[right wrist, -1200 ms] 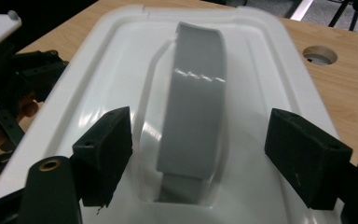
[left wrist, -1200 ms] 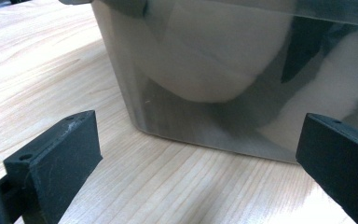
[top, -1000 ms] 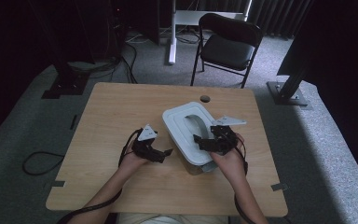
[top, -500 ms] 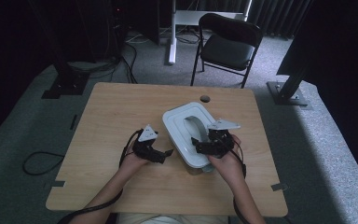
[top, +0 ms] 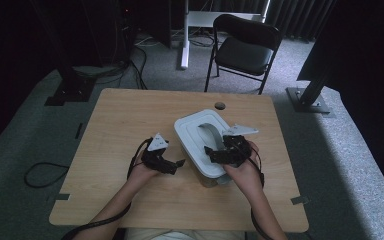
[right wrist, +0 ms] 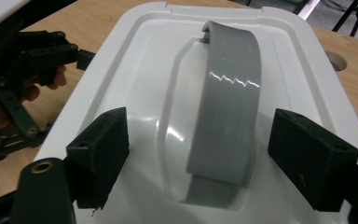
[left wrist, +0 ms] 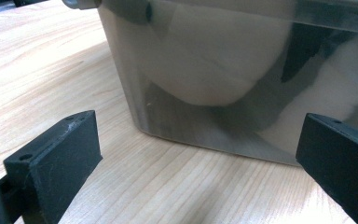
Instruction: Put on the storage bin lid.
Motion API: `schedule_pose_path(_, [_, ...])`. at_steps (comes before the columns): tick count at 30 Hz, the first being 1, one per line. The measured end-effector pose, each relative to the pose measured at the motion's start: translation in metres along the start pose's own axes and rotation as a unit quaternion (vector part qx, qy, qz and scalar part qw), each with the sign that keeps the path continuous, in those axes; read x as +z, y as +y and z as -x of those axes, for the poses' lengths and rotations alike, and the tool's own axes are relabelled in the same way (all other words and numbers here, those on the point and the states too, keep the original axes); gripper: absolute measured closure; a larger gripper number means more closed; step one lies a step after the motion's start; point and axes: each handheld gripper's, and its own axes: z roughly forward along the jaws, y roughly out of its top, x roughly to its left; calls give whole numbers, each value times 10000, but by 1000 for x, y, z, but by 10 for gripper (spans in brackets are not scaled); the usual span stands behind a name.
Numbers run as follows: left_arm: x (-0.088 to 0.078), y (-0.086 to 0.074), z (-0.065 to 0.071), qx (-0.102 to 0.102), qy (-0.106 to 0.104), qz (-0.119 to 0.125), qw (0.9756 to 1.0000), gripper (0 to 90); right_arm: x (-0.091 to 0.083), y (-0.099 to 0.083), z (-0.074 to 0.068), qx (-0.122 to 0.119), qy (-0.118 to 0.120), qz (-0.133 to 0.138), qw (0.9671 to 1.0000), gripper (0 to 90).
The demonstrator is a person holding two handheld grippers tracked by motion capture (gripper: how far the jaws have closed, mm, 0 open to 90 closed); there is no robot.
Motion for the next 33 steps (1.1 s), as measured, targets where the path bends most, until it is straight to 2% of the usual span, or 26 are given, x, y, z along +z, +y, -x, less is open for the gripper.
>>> schedule_pose_path(2, [0, 0, -1, -8, 14, -6, 10000, 4, -3, 1, 0, -42, 13, 12, 10000, 198])
schedule_pose_path(7, [0, 0, -2, -40, 32, 10, 10000, 4, -22, 7, 3, -5, -13, 288, 9996, 179])
schedule_pose_path(8, [0, -1, -2, -44, 40, 4, 10000, 4, -27, 8, 4, -12, -81, 354, 9993, 173])
schedule_pose_path(13, [1, -1, -2, -60, 36, -1, 10000, 4, -42, 9, 20, 136, -177, 602, 9979, 127])
schedule_pose_path(18, [1, 0, -2, -59, 33, 6, 10000, 4, -53, 6, 41, 333, -320, 794, 9958, 127])
schedule_pose_path(19, [1, 0, -2, -61, 39, 2, 10000, 4, -54, 5, 44, 327, -317, 825, 9956, 127])
schedule_pose_path(21, [2, 0, -2, -58, 48, -22, 10000, 4, -55, 3, 53, 387, -528, 845, 9943, 126])
schedule_pose_path(23, [2, -1, -2, -57, 56, -22, 10000, 4, -54, -1, 65, 474, -603, 907, 9929, 126])
schedule_pose_path(24, [3, -1, -2, -58, 58, -28, 10000, 4, -53, -3, 70, 451, -784, 956, 9913, 126])
schedule_pose_path(26, [3, -1, -2, -77, 54, -22, 10000, 4, -49, -7, 82, 467, -978, 1009, 9890, 126])
schedule_pose_path(28, [4, -1, -2, -84, 58, -12, 9999, 4, -45, -11, 93, 597, -1016, 1119, 9867, 125])
schedule_pose_path(30, [3, -1, -2, -99, 72, 4, 9999, 4, -42, -14, 101, 702, -1085, 1116, 9853, 125])
schedule_pose_path(32, [4, -1, -3, -112, 77, 23, 9999, 4, -40, -17, 108, 792, -1041, 1168, 9845, 125])
schedule_pose_path(33, [4, -1, -3, -118, 79, 17, 9999, 4, -38, -18, 110, 827, -1137, 1126, 9837, 126])
